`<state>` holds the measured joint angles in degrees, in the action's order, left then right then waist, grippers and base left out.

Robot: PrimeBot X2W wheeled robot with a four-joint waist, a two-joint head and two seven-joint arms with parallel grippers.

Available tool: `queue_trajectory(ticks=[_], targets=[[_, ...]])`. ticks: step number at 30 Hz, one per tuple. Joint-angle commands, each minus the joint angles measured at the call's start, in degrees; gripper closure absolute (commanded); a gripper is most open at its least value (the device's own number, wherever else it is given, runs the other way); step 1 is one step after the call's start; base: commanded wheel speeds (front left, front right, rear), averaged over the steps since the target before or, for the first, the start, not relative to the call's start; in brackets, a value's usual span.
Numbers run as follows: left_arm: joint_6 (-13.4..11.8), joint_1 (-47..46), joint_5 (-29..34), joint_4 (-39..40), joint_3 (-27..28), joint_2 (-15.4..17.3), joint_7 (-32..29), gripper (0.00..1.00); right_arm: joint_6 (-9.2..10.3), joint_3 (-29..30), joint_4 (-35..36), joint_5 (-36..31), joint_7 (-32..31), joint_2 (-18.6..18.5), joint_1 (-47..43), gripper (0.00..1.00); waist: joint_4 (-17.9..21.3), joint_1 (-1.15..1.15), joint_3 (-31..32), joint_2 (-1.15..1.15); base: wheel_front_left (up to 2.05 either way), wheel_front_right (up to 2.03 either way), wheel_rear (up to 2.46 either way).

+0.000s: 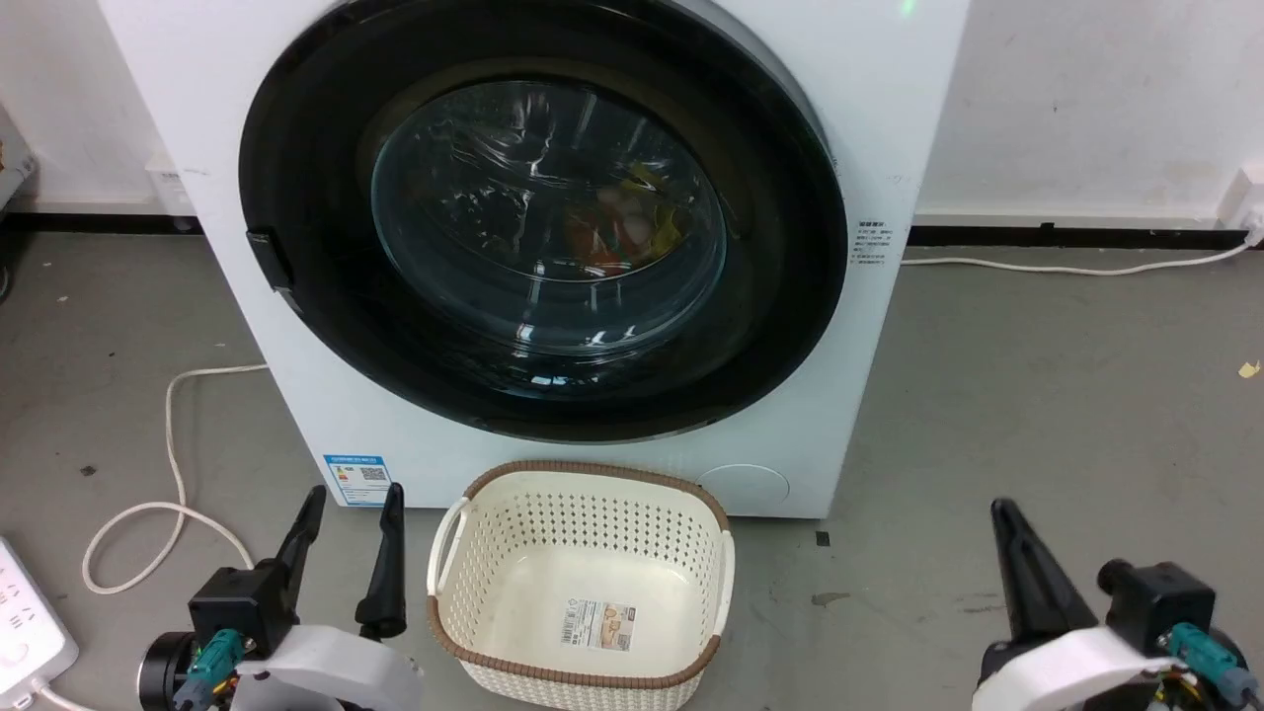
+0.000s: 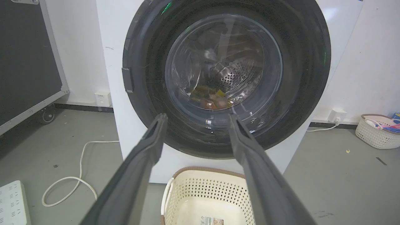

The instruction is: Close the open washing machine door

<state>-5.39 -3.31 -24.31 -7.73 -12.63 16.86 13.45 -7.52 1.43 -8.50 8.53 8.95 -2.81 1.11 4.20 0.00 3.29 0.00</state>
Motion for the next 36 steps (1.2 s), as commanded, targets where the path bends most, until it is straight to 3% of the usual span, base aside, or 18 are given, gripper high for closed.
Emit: queue_trajectory(ticks=[1, 8, 9, 36], targets=[[-0.19, 0.95, 0.23, -0.02, -0.31, 0.15, -0.22, 0.00, 0.03, -0.39, 0.65, -0.28, -1.08, -0.07, -1.55, 1.00, -0.22, 0.00, 0.13, 0.00, 0.00, 0.00, 0.00], [-0.39, 1.16, -0.05, -0.02, -0.44, 0.31, -0.36, 0.00, 0.03, -1.22, 2.22, 0.06, -4.48, -0.07, -3.94, 1.00, -0.70, 0.00, 0.08, 0.00, 0.00, 0.00, 0.00], [-0.51, 1.12, -0.12, 0.05, -0.37, 0.40, -0.34, 0.00, 0.03, -1.14, 2.67, 0.31, -4.74, -0.07, -4.14, 0.00, -0.74, 0.00, -0.03, 0.00, 0.00, 0.00, 0.00], [-0.84, 0.17, -1.05, -0.28, -0.55, 1.03, -0.01, 0.00, 0.03, -0.33, 3.12, 1.34, -2.98, -0.07, -3.29, 0.00, -0.82, 0.00, -0.55, 0.00, 0.00, 0.00, 0.00]])
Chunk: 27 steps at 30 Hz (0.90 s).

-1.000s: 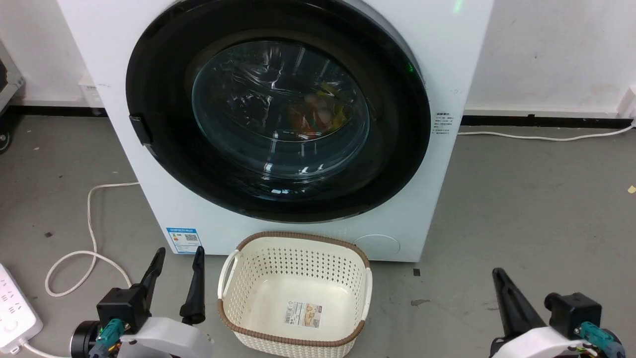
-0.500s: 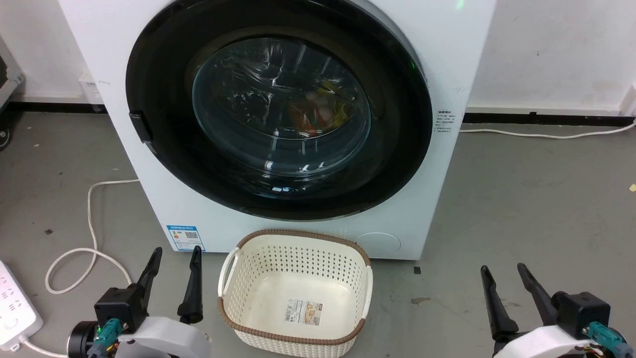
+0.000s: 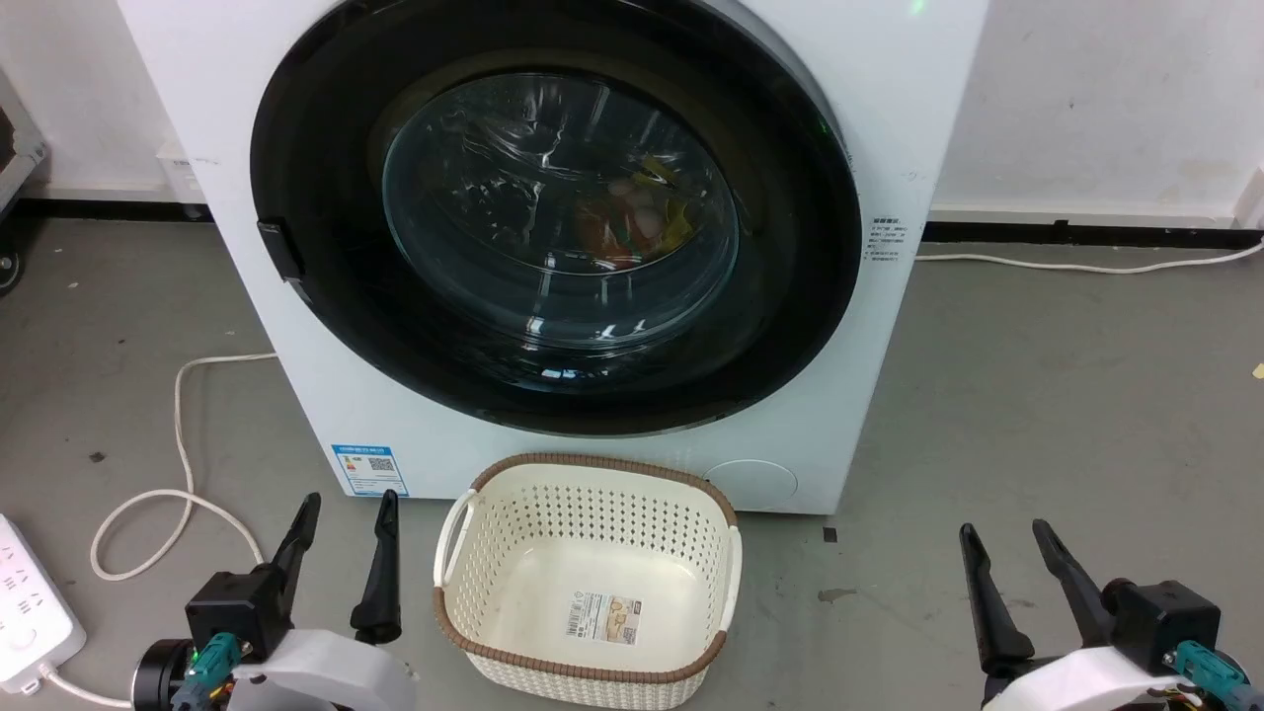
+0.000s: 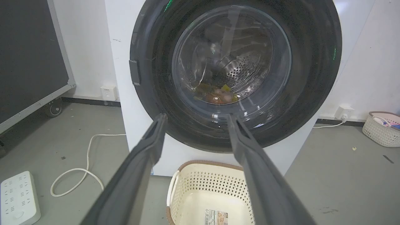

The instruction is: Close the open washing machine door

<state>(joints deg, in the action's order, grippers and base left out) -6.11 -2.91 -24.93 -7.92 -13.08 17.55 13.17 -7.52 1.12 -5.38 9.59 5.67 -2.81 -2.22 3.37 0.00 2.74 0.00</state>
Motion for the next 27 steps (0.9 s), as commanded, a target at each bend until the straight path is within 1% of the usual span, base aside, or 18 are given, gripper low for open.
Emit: queue_trajectory(ticks=[1, 2, 27], targets=[[-0.17, -0.28, -0.33, -0.15, -0.13, 0.41, 0.30, 0.00, 0.03, -0.03, -0.04, 0.34, 0.33, -0.07, 0.07, 0.00, 0.02, 0.00, -0.01, 0.00, 0.00, 0.00, 0.00], [0.02, 0.00, 0.06, -0.03, -0.01, 0.03, -0.03, 1.00, 0.00, 0.00, -0.02, -0.02, 0.01, 0.00, 0.00, 1.00, 0.01, 0.00, -0.02, 0.00, 0.00, 0.00, 0.00], [1.08, 0.50, 4.39, 1.37, 2.28, -2.63, -2.32, 1.00, 0.00, -0.18, 0.91, -1.68, -1.01, 0.00, 0.39, 1.00, -0.58, 0.00, -0.50, 0.00, 0.00, 0.00, 0.00]])
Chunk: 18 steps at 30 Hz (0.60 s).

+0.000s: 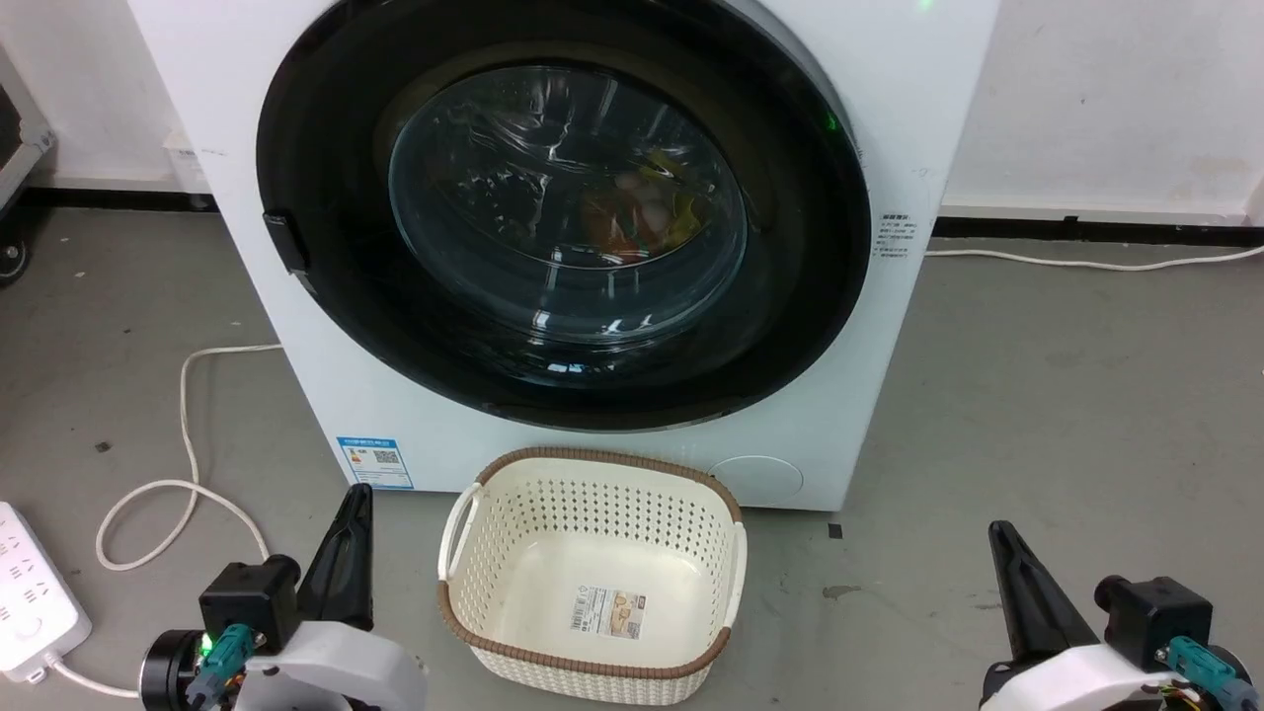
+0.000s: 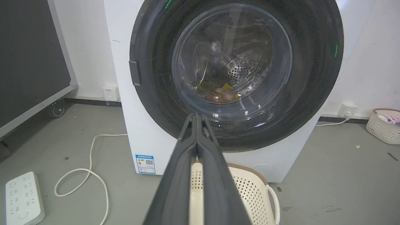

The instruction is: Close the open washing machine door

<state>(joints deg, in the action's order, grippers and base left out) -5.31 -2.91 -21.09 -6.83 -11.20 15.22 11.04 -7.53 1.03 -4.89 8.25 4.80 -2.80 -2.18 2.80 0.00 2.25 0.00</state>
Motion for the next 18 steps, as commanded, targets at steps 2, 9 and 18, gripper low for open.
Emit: queue_trajectory(ticks=[2, 9, 18], targets=[[0.37, 0.55, 0.95, 0.40, 0.61, -0.53, -0.40, 1.00, 0.01, -0.11, 0.52, -0.50, -0.22, -0.02, 0.39, 1.00, -0.06, 0.00, -0.05, 0.00, 0.00, 0.00, 0.00], [0.71, 0.71, 2.34, 0.85, 1.34, -1.35, -1.13, 1.00, 0.01, -0.17, 0.82, -1.03, -0.54, -0.02, 0.51, 1.00, -0.25, 0.00, -0.20, 0.00, 0.00, 0.00, 0.00], [1.15, 0.92, 4.13, 1.42, 2.28, -2.40, -2.08, 1.00, 0.01, -0.25, 1.21, -1.72, -0.94, -0.03, 0.67, 1.00, -0.50, 0.00, -0.40, 0.00, 0.00, 0.00, 0.00]])
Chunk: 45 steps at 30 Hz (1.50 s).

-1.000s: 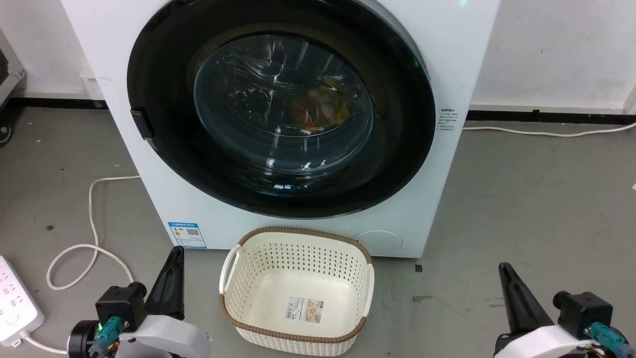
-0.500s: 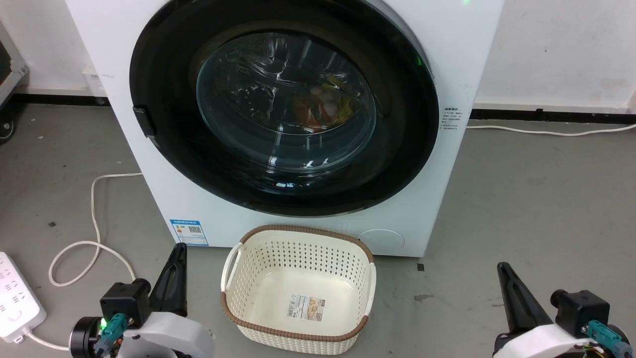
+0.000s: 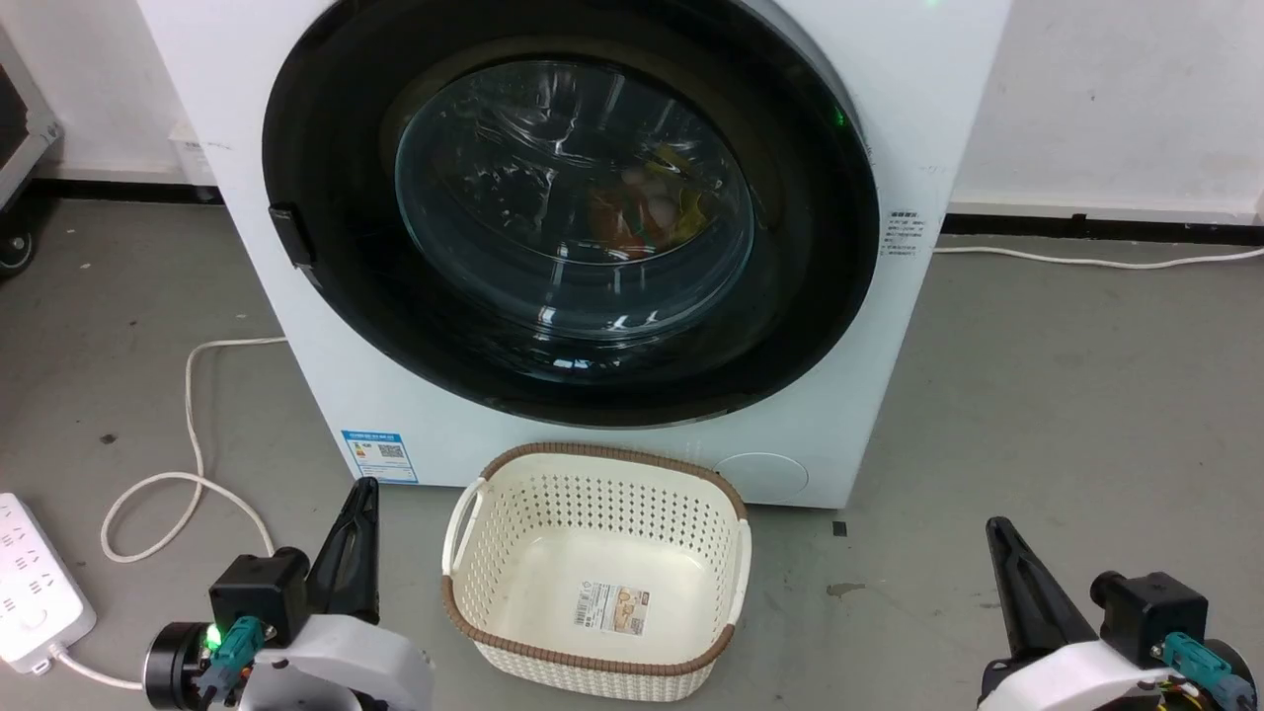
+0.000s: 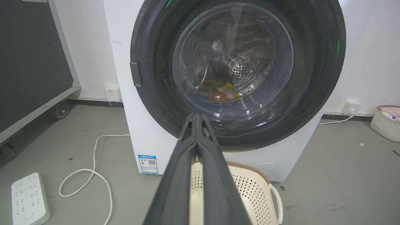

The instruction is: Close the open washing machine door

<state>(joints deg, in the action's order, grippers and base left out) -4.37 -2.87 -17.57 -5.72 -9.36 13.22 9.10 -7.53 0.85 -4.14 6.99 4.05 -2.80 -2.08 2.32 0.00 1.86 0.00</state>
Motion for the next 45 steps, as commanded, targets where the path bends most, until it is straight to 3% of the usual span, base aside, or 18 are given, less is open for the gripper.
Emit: queue_trajectory(ticks=[1, 45], targets=[[0.26, 0.91, 0.81, 0.37, 0.54, -0.51, -0.25, 1.00, 0.01, -0.09, 0.49, -0.54, -0.24, -0.03, 0.59, 1.00, -0.04, 0.00, -0.03, 0.00, 0.00, 0.00, 0.00], [2.55, 2.00, 10.16, 3.35, 5.46, -6.00, -5.19, 1.00, 0.03, -0.51, 2.53, -4.14, -2.37, -0.06, 1.42, 1.00, -1.31, 0.00, -1.05, 0.00, 0.00, 0.00, 0.00]])
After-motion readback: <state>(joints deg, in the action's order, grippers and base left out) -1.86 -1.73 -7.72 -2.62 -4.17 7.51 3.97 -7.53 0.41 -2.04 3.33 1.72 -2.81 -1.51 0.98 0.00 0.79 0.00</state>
